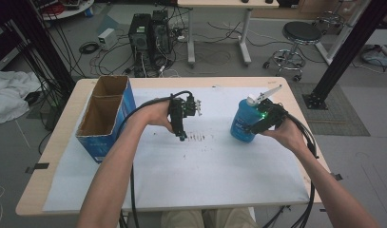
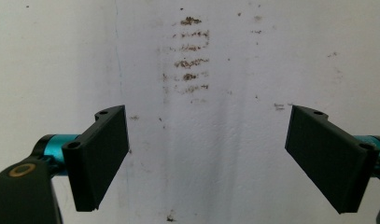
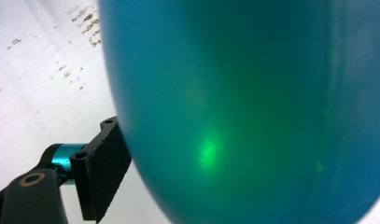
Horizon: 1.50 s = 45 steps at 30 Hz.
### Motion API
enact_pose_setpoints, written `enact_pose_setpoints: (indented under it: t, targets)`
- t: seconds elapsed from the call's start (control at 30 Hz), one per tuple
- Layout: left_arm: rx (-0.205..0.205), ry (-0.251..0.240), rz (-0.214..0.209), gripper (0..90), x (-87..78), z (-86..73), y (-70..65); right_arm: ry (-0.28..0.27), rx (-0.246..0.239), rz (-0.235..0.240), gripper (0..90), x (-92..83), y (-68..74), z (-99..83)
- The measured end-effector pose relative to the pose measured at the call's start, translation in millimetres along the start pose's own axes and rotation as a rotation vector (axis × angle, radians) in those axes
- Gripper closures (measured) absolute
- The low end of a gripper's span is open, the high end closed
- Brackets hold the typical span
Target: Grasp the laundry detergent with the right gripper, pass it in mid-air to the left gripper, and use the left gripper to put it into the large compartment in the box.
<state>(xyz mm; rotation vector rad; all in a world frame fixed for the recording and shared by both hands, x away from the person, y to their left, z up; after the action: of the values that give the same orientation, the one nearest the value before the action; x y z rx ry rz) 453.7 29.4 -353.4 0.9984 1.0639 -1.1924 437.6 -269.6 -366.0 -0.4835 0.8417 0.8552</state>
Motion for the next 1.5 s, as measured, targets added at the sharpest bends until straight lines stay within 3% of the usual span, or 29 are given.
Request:
enact_pose_setpoints:
  t: [0.67, 0.73, 1.5]
  targets:
    - [-0.007, -0.004, -0.006, 13.6, 3.6, -2.6, 0.8, -0.048, 0.017, -0.002, 18.0, 3.3, -0.9, -2.1]
    - [-0.008, -0.006, -0.006, 13.6, 3.5, -2.7, 0.7, -0.048, 0.012, -0.003, 22.9, 3.4, 0.0, -2.1]
    - [-0.008, -0.013, -0.003, 13.6, 2.7, -3.4, -0.3, -0.082, 0.028, -0.003, 35.3, 4.3, 1.8, -5.1]
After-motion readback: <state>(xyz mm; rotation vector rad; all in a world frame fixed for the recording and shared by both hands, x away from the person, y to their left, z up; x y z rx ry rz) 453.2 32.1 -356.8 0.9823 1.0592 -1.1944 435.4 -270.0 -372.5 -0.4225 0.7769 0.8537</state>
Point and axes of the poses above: each handheld gripper's, and its own axes: x roughly forward along the jaws, z roughly out of its top, y roughly to its left, the point moved 1 cm from there along x, roughly forward along the jaws, and after that the axes turned 4 degrees about -x, right-handed, at the moved point
